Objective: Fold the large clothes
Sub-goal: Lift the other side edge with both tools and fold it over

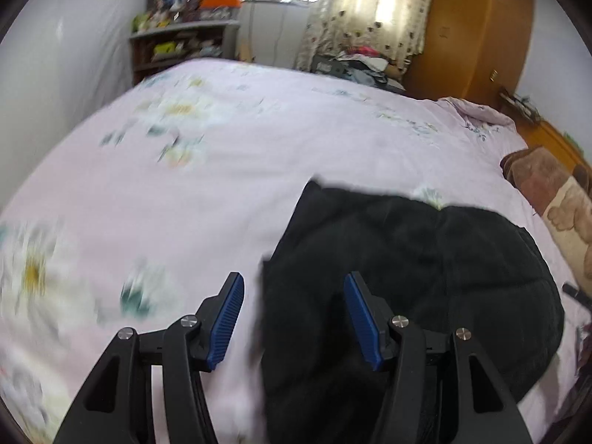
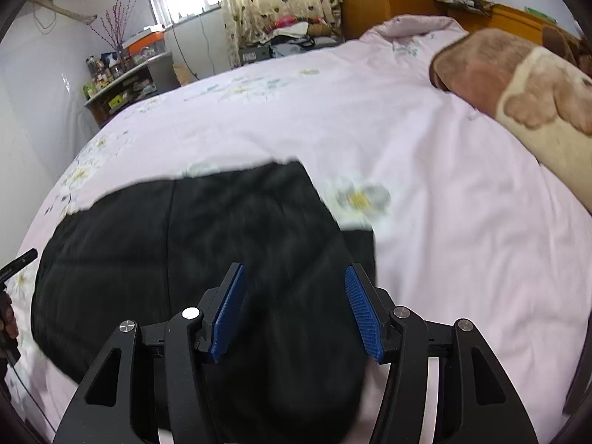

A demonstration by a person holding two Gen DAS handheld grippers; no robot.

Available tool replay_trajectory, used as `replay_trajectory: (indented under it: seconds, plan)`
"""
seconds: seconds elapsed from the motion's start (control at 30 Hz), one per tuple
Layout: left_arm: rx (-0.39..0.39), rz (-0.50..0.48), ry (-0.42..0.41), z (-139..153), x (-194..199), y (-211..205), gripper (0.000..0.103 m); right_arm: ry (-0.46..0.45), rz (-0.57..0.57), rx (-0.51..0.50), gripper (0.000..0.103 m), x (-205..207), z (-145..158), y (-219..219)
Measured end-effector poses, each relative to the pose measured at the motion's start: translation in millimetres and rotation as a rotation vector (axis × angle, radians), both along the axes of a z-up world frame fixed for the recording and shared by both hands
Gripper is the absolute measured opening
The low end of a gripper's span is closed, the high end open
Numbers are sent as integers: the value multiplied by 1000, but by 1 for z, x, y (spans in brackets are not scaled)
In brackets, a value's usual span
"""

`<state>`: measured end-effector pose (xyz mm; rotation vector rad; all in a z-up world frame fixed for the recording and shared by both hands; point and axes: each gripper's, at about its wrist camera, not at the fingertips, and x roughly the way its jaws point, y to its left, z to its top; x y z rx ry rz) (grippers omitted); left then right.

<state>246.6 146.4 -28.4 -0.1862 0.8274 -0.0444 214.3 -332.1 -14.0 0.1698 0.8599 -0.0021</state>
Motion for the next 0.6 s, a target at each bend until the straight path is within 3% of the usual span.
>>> replay_trajectory:
  seconds: [0.13, 0.23, 0.47, 0.6]
  plan:
    - [-41, 7, 69, -30, -24, 11, 59, 62, -27, 41, 57, -23, -27, -11]
    - [-87, 20, 88, -43, -26, 14, 62, 81, -62, 124, 64, -29, -42, -22]
    - [-132, 18, 114, -62, 0, 12, 76, 117, -43, 241, 67, -6, -65, -37]
    - [-201, 13, 125, -72, 11, 18, 80, 120, -22, 286, 67, 6, -71, -43]
